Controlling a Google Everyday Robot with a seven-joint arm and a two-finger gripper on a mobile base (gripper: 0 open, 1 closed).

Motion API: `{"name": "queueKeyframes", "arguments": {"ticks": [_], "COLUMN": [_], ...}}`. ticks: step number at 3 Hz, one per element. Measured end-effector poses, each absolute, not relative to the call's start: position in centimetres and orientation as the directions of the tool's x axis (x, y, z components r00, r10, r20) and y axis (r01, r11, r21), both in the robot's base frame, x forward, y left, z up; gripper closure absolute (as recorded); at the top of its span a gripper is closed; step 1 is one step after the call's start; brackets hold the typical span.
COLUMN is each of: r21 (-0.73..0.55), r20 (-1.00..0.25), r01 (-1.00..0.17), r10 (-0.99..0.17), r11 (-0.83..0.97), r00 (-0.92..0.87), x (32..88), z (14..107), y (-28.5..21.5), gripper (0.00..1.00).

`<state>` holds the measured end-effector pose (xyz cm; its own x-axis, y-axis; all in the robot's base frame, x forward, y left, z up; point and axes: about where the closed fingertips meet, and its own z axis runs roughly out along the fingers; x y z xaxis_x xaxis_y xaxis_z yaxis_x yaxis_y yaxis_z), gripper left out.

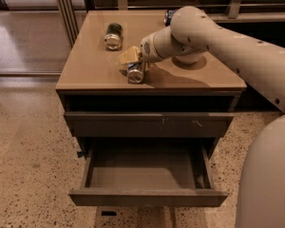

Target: Place redbull can into middle drawer

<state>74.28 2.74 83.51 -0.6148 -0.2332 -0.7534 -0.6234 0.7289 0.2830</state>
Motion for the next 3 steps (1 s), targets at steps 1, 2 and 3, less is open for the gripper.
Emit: {"name": "queueKeyframes", "arguments": {"ticks": [1,2,3], "r21": [0.283,0.283,0.283], "r20": [-0.753,-0.753,-0.753], "r01": [-0.623,-0.623,-0.623], "r10": [-0.233,-0.233,-0.233], "r11": [0.729,0.729,0.729], "r00": [-0.615,-0.615,-0.615], "x": [74.28,74.28,74.28], "z": [83.51,83.5,83.5], "y": [2.74,2.75,2.75], "gripper": [0.65,0.88,1.0]}}
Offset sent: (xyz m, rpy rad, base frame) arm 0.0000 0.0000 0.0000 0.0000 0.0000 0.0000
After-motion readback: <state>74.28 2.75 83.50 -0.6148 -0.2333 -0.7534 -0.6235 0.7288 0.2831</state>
